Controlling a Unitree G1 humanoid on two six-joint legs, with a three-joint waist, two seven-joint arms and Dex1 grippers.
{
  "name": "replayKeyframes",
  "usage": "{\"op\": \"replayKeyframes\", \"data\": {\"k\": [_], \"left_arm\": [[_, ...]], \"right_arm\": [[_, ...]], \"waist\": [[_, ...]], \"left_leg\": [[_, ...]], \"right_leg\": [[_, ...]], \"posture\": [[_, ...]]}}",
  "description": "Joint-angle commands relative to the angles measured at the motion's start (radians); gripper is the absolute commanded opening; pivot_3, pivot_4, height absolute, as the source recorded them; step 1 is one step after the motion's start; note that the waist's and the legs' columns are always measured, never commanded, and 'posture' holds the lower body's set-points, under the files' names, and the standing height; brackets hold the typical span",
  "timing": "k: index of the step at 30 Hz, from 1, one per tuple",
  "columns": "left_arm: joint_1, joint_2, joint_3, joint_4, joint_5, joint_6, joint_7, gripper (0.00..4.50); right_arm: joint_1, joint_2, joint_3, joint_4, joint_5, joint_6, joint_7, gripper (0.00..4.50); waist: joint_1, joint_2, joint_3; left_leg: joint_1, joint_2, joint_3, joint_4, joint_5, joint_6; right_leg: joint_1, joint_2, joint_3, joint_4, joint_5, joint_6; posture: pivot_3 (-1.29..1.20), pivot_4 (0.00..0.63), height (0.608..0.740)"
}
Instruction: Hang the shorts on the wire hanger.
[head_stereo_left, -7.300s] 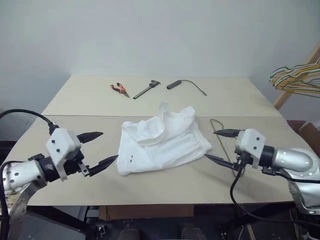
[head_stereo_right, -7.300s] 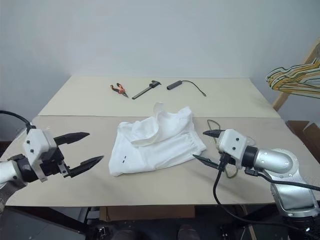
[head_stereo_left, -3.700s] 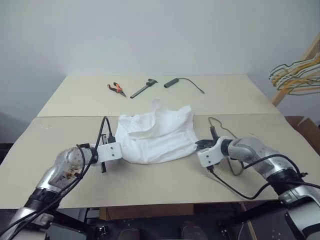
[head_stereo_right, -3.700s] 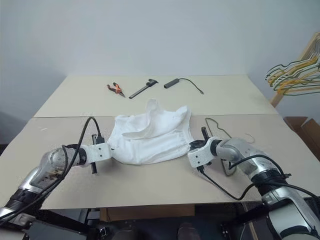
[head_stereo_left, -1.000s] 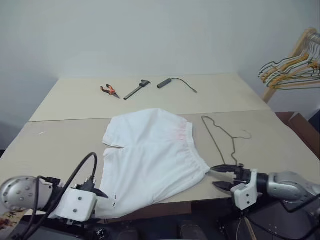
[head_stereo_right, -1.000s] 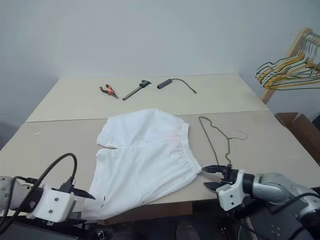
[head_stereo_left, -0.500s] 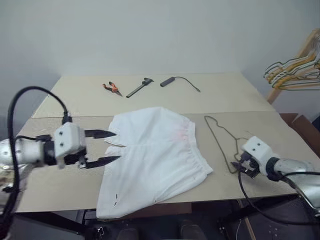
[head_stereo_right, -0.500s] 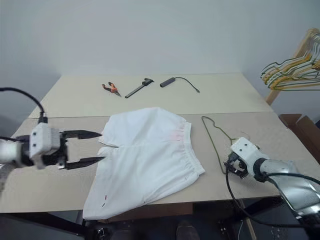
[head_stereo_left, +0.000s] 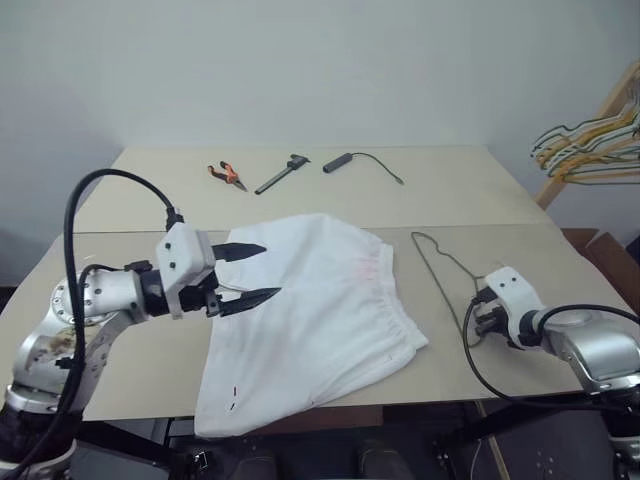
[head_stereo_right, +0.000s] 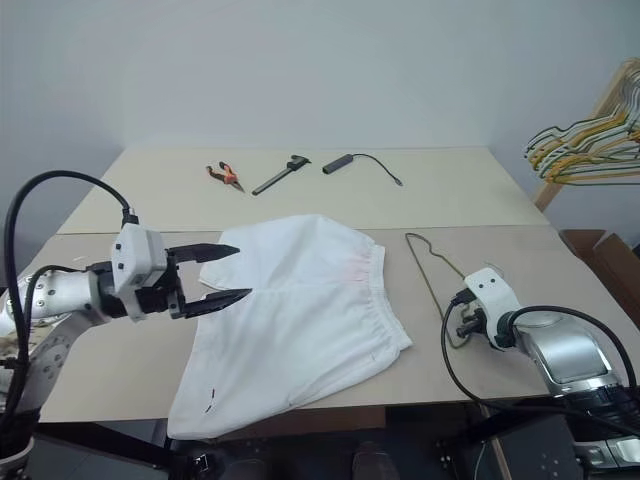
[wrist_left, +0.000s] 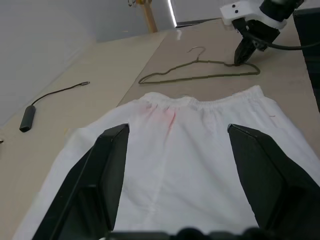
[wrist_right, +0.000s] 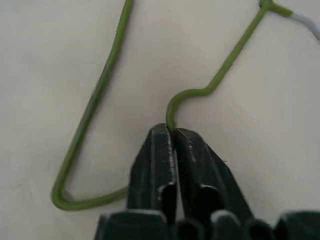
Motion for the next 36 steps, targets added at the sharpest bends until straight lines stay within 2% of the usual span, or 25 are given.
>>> {"op": "replayKeyframes", "data": {"k": [1, 3, 8, 10, 12, 14, 18, 22, 25, 29, 32, 36], "left_arm": [[-0.07, -0.028, -0.032, 0.033, 0.043, -0.038, 0.017, 3.4], [-0.113, -0.054, -0.054, 0.068, 0.07, -0.054, 0.031, 3.4], [-0.267, -0.152, -0.088, 0.176, 0.105, -0.023, 0.113, 3.4], [-0.346, -0.178, -0.092, 0.242, 0.107, 0.002, 0.125, 3.4], [-0.425, -0.19, -0.092, 0.317, 0.106, 0.03, 0.123, 3.4], [-0.485, -0.188, -0.099, 0.383, 0.108, 0.053, 0.106, 3.4], [-0.581, -0.167, -0.128, 0.529, 0.094, 0.119, 0.0, 3.4], [-0.597, -0.146, -0.186, 0.591, 0.097, 0.117, -0.163, 3.4], [-0.615, -0.158, -0.211, 0.63, 0.086, 0.154, -0.223, 3.4], [-0.633, -0.175, -0.214, 0.625, 0.076, 0.181, -0.252, 4.48], [-0.651, -0.187, -0.202, 0.635, 0.066, 0.234, -0.241, 4.48], [-0.611, -0.16, -0.252, 0.559, 0.087, 0.281, -0.27, 4.48]], "right_arm": [[-0.048, -0.019, -0.013, -0.078, -0.083, -0.101, -0.029, 0.01], [-0.055, -0.037, 0.012, -0.102, -0.166, -0.241, -0.043, 0.01], [-0.083, -0.148, 0.123, -0.024, -0.508, -0.931, -0.138, 0.01], [-0.14, -0.215, 0.2, 0.072, -0.723, -1.211, -0.25, 0.01], [-0.232, -0.252, 0.28, 0.181, -0.956, -1.379, -0.393, 0.01], [-0.309, -0.237, 0.313, 0.279, -1.061, -1.488, -0.507, 0.01], [-0.415, -0.204, 0.341, 0.386, -1.193, -1.623, -0.665, 0.01], [-0.465, -0.18, 0.333, 0.427, -1.225, -1.692, -0.685, 0.01], [-0.49, -0.167, 0.334, 0.45, -1.248, -1.717, -0.685, 0.01], [-0.494, -0.16, 0.331, 0.456, -1.273, -1.732, -0.682, 0.0], [-0.491, -0.156, 0.33, 0.462, -1.29, -1.735, -0.685, 0.0], [-0.498, -0.145, 0.323, 0.461, -1.293, -1.736, -0.678, 0.0]], "waist": [[-0.003, 0.0, 0.0], [-0.008, 0.0, 0.0], [-0.025, 0.001, -0.001], [-0.03, 0.003, -0.003], [-0.042, 0.003, -0.003], [-0.053, 0.003, -0.003], [-0.076, 0.003, -0.003], [-0.098, 0.003, -0.003], [-0.111, 0.003, -0.003], [-0.123, 0.003, -0.003], [-0.135, 0.003, -0.003], [-0.15, 0.004, -0.004]], "left_leg": [[0.0, 0.0, 0.0, 0.0, 0.0, 0.0], [0.0, 0.0, 0.0, 0.0, 0.0, 0.0], [-0.003, -0.001, 0.0, 0.002, 0.0, 0.0], [-0.009, -0.001, -0.001, 0.006, -0.001, -0.001], [-0.016, -0.001, -0.001, 0.009, 0.0, -0.002], [-0.017, -0.001, 0.0, 0.009, 0.0, -0.002], [-0.017, -0.002, -0.001, 0.009, 0.0, -0.002], [-0.017, -0.002, -0.002, 0.009, 0.0, -0.002], [-0.018, -0.002, -0.003, 0.009, 0.0, -0.002], [-0.018, -0.003, -0.005, 0.01, 0.0, -0.002], [-0.018, -0.004, -0.008, 0.01, 0.0, -0.002], [-0.017, -0.004, -0.01, 0.01, 0.0, -0.002]], "right_leg": [[0.0, 0.0, 0.0, 0.0, 0.0, 0.0], [0.0, 0.0, 0.0, 0.0, 0.0, 0.0], [-0.002, 0.0, 0.0, 0.0, 0.001, 0.002], [-0.007, 0.0, -0.001, 0.001, 0.001, 0.002], [-0.013, 0.0, 0.0, 0.001, 0.004, 0.003], [-0.014, -0.001, 0.0, 0.0, 0.004, 0.004], [-0.013, -0.001, 0.001, -0.001, 0.004, 0.004], [-0.013, -0.001, 0.001, -0.001, 0.004, 0.004], [-0.013, -0.001, 0.001, -0.001, 0.005, 0.005], [-0.013, -0.003, 0.001, 0.0, 0.005, 0.005], [-0.013, -0.004, 0.001, 0.001, 0.005, 0.006], [-0.013, -0.004, 0.002, 0.001, 0.005, 0.006]], "posture": [[-0.08, 0.022, 0.74], [-0.08, 0.019, 0.74], [-0.1, 0.002, 0.74], [-0.1, 0.0, 0.74], [-0.1, 0.0, 0.74], [-0.1, 0.0, 0.74], [-0.1, 0.0, 0.74], [-0.11, 0.0, 0.74], [-0.12, 0.0, 0.74], [-0.13, 0.0, 0.74], [-0.13, 0.0, 0.74], [-0.14, 0.0, 0.74]]}}
